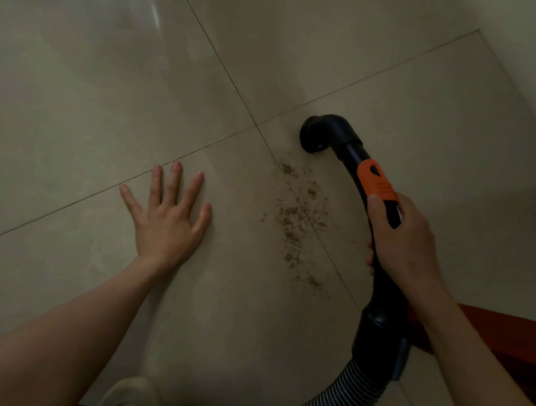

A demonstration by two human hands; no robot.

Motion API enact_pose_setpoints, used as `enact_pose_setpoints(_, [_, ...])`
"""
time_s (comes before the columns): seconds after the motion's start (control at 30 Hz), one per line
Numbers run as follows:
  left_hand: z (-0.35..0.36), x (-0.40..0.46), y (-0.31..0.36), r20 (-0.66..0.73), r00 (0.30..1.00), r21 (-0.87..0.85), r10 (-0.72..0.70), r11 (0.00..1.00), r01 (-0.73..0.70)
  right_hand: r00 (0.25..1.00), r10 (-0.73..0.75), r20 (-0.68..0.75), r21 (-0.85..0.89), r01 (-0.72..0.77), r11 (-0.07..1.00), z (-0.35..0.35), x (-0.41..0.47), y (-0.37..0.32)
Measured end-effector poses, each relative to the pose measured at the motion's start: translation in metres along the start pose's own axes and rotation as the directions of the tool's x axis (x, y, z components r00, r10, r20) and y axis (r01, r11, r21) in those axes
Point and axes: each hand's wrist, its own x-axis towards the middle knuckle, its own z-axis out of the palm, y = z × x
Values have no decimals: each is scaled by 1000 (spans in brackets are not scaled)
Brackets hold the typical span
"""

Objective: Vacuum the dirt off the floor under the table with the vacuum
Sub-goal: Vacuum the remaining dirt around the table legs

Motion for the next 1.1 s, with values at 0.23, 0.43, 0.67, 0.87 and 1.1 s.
enact_pose_setpoints(0.23, [-1,0,2,-5,1000,5,-7,1000,7,998,30,46,28,-31,999,-8,-7,4])
enact_pose_setpoints(0.43, [-1,-1,1,-10,1000,9,4,1000,-4,994,-16,104,13,15,1000,-7,-12,6])
enact_pose_setpoints(0.67, [-2,-1,2,-9,1000,5,0,1000,0,996,-31,79,-20,32,999,-6,-7,2])
enact_pose_setpoints(0.87, [-1,-1,2,-7,1000,9,1,1000,-1,982,-65,178,-25,70,997,2,-22,-3])
enact_pose_setpoints(1.1, [0,-1,1,-7,1000,13,6,1000,-6,992,-55,116,-73,64,995,0,-24,-4])
